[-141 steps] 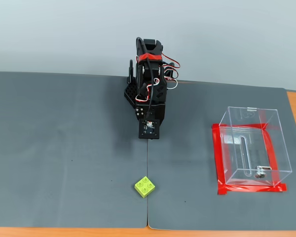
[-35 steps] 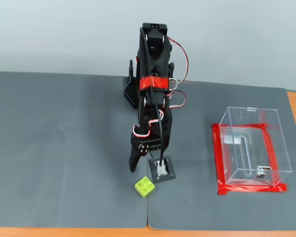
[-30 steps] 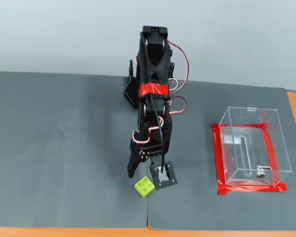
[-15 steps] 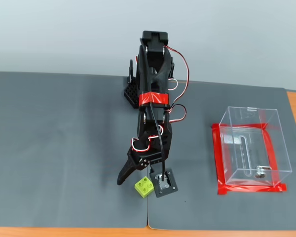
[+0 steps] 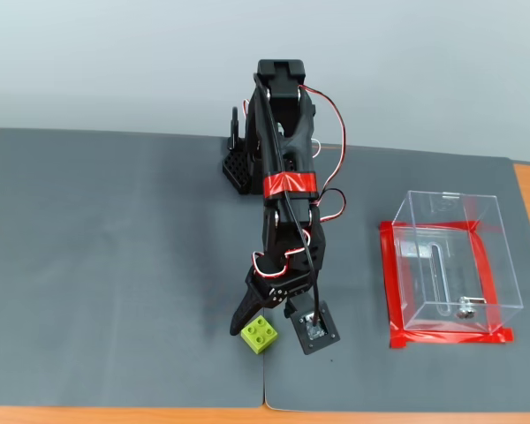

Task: Pick the green lego block and place it into the transparent box

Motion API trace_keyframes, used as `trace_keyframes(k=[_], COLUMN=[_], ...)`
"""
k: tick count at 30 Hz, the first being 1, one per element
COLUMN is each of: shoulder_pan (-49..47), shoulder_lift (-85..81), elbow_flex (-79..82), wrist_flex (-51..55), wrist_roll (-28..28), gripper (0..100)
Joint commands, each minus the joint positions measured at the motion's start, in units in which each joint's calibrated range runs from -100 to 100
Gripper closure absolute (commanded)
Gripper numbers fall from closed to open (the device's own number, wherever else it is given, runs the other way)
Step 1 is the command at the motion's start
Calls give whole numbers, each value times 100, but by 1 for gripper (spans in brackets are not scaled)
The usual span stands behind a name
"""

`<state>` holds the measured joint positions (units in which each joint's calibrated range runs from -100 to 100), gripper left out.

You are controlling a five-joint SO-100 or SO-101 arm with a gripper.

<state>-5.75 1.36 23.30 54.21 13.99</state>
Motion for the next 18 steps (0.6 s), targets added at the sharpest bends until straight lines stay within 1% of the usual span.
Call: trace_keyframes(k=[1,18], shoulder_pan=[26,153], shoulder_lift=[-47,419], elbow_flex=[-200,-255], wrist_flex=[22,-30], wrist_roll=[0,0], gripper=[59,59])
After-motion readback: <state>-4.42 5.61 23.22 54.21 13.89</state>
